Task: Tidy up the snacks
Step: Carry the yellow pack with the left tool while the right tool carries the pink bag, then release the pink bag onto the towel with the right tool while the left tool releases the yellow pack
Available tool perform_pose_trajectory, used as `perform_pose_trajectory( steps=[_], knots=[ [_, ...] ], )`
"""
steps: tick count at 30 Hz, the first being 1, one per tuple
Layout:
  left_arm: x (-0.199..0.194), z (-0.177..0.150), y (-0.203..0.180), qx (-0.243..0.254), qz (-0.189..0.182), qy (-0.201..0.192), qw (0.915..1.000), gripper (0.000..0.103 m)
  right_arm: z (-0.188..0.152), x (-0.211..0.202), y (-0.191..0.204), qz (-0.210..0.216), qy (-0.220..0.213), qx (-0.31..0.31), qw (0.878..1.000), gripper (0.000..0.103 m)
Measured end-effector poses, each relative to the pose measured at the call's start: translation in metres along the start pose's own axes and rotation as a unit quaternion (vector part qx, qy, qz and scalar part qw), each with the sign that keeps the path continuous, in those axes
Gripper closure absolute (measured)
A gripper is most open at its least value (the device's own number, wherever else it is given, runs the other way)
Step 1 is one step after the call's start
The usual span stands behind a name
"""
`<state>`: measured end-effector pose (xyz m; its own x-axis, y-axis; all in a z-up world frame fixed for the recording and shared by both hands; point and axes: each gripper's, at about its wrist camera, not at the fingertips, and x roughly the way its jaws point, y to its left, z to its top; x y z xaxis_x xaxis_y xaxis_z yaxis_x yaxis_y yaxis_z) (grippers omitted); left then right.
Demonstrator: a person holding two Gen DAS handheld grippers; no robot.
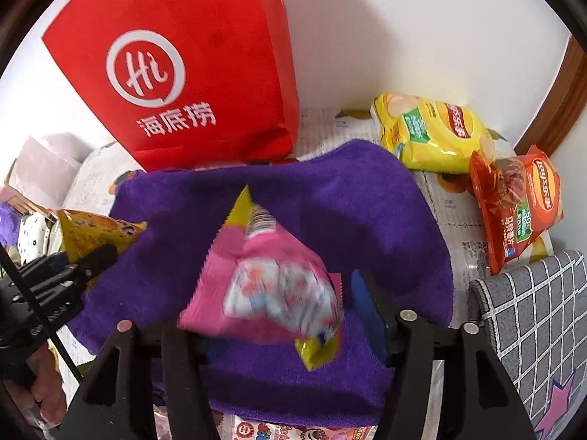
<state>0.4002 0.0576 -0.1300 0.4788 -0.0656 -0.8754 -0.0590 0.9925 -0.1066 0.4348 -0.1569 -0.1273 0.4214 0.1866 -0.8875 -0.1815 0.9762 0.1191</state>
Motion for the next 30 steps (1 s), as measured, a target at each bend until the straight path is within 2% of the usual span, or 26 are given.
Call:
perform_pose_trajectory(
  steps=[19,25,30],
  knots=[
    [0.010,-0.002,-0.009,0.011,-0.003,0.018,0.9998,0.067,0.002,-0.030,0.008,0.010,-0.033,-0.010,0.999,0.040],
    [0.014,-0.003,-0.010,0.012,-0.003,0.027,0.9996,0.067,0.002,-0.038,0.012,-0.009,-0.052,-0.018,0.998,0.039],
    [0.018,-0.004,-0.010,0.010,-0.004,0.034,0.9994,0.067,0.002,-0.049,0.013,-0.001,-0.078,-0.018,0.997,0.034]
  ],
)
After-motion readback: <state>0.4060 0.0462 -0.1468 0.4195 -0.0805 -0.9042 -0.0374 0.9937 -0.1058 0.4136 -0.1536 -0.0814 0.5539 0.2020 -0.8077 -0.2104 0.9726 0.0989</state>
